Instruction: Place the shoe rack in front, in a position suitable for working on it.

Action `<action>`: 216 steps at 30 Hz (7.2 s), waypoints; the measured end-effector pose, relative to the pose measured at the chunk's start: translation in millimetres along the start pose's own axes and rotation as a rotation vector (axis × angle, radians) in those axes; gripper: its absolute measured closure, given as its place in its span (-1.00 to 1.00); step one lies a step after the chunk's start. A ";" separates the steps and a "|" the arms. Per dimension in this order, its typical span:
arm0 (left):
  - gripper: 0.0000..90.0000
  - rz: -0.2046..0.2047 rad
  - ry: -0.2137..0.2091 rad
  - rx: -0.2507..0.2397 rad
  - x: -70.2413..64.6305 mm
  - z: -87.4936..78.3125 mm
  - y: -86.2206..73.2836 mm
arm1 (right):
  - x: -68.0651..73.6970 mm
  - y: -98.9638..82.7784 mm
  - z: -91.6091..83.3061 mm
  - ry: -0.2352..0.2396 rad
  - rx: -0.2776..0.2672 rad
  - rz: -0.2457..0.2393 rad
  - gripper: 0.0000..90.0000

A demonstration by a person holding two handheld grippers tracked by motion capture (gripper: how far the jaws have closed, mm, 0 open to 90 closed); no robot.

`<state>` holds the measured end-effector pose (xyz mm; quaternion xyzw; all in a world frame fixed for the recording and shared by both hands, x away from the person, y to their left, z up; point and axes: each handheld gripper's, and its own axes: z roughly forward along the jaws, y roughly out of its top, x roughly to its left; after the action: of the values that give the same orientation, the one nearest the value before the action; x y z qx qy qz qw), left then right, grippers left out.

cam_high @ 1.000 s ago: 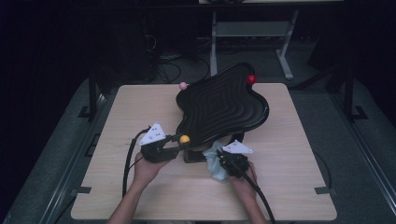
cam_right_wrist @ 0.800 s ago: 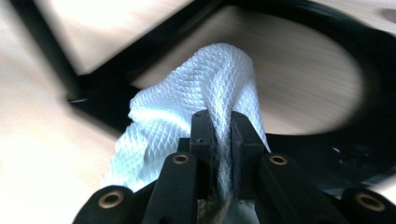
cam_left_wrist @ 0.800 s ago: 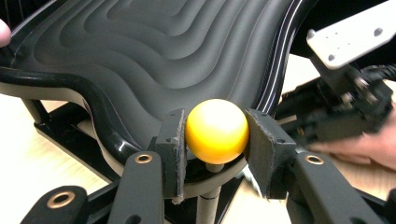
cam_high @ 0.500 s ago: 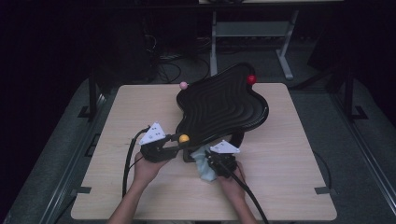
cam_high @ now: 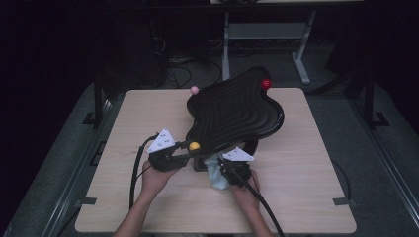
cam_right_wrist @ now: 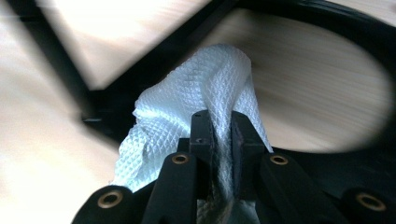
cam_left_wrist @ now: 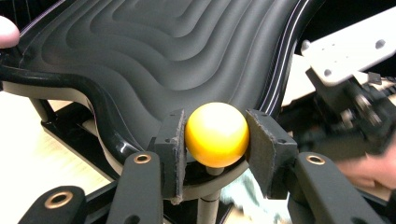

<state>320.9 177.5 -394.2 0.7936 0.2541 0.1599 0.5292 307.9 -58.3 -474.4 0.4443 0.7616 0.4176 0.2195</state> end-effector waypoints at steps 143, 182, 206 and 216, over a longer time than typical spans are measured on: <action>0.33 -0.061 0.034 -0.018 9.4 -7.1 -1.6 | -10.3 -16.8 -25.4 -0.035 0.008 -0.026 0.79; 0.34 -0.067 0.028 -0.021 7.1 -1.8 -0.1 | 34.4 2.0 -64.5 -0.099 -0.412 -0.067 0.81; 0.34 -0.062 0.007 -0.022 11.6 -3.5 -1.1 | 35.8 13.5 -70.7 -0.146 -0.406 -0.082 0.81; 0.34 -0.059 0.004 -0.024 11.2 -2.5 -1.1 | 0.7 17.5 -117.1 -0.279 -0.475 -0.027 0.81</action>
<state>328.5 186.1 -394.4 0.7791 0.2766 0.1487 0.5426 233.5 -104.9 -394.8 0.4235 0.6103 0.5164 0.4260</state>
